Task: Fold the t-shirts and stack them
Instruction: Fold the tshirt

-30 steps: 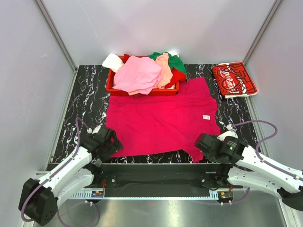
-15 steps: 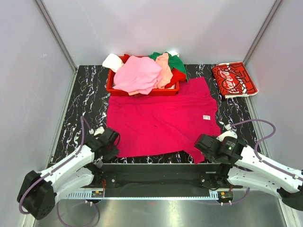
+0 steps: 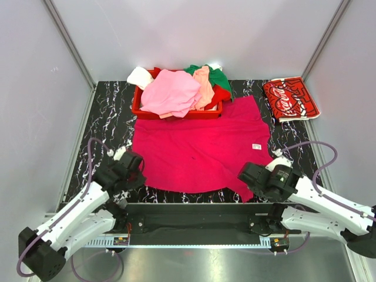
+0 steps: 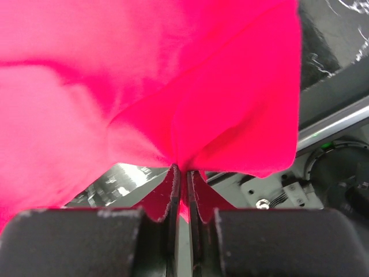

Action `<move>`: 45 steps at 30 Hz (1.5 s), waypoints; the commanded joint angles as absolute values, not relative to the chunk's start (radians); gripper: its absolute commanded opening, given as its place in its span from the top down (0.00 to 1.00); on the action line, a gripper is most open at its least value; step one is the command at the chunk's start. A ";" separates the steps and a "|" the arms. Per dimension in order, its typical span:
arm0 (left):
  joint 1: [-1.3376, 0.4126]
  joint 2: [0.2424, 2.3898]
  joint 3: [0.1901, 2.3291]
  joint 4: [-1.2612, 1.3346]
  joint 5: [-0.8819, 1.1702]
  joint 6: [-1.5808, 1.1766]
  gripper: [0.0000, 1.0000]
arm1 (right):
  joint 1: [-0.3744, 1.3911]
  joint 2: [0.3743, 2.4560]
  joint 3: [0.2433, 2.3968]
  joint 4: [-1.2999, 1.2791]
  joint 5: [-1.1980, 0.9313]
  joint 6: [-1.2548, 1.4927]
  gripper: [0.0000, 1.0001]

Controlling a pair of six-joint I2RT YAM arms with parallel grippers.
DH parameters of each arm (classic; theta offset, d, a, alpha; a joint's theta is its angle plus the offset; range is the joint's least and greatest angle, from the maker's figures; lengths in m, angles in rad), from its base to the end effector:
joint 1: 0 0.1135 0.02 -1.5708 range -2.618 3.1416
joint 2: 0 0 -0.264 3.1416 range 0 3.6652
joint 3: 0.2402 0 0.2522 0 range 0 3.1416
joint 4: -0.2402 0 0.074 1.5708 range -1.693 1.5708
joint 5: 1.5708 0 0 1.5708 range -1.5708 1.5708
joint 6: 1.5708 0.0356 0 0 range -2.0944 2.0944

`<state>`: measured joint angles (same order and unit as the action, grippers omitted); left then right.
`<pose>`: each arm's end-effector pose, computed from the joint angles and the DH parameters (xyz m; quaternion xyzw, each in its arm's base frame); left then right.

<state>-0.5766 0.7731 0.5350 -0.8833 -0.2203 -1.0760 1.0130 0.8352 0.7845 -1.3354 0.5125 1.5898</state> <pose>0.1136 -0.0646 0.2005 -0.2632 0.9329 -0.0903 0.2289 0.0729 0.0839 0.2535 0.2964 0.9168 0.0188 0.2670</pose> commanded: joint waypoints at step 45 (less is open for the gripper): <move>-0.133 1.537 1.095 -0.758 -0.011 -0.506 1.00 | 0.443 1.793 1.496 -1.023 0.423 0.557 1.00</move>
<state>-0.1432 1.5208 1.0473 -0.7898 -0.0200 -0.5365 0.4553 1.7638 1.4452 -1.0454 0.4011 0.5945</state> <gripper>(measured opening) 0.016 0.101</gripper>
